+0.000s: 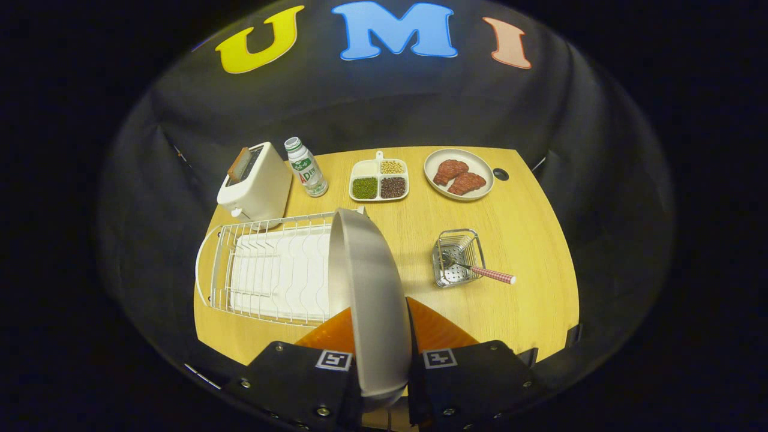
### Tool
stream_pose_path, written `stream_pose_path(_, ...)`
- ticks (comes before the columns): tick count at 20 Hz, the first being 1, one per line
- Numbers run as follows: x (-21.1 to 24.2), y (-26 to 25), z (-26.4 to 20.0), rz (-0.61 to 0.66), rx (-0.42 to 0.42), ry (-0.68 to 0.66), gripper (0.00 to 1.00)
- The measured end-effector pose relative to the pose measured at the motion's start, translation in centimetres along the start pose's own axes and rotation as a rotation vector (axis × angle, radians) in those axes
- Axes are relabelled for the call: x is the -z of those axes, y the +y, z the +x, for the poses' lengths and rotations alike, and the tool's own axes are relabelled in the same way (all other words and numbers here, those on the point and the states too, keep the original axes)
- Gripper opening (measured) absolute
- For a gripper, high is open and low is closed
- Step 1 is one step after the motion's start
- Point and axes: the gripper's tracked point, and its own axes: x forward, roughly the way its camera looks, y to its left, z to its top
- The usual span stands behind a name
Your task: Take the plate from the dish rack, then take the spoon from the basket and place it into the plate.
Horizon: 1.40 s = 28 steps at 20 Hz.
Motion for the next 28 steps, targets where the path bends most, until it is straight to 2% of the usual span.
stream_pose_path(8, 4.3, -5.5, -1.5, 0.074, -0.034, 0.036, 0.29)
stream_pose_path(19, 10.9, -8.7, 1.2, 0.155, -0.078, 0.14, 0.29)
stream_pose_path(25, 13.3, -8.8, 4.6, 0.194, -0.139, 0.172, 0.29)
stream_pose_path(28, 14.6, -8.0, 6.8, 0.231, -0.219, 0.17, 0.29)
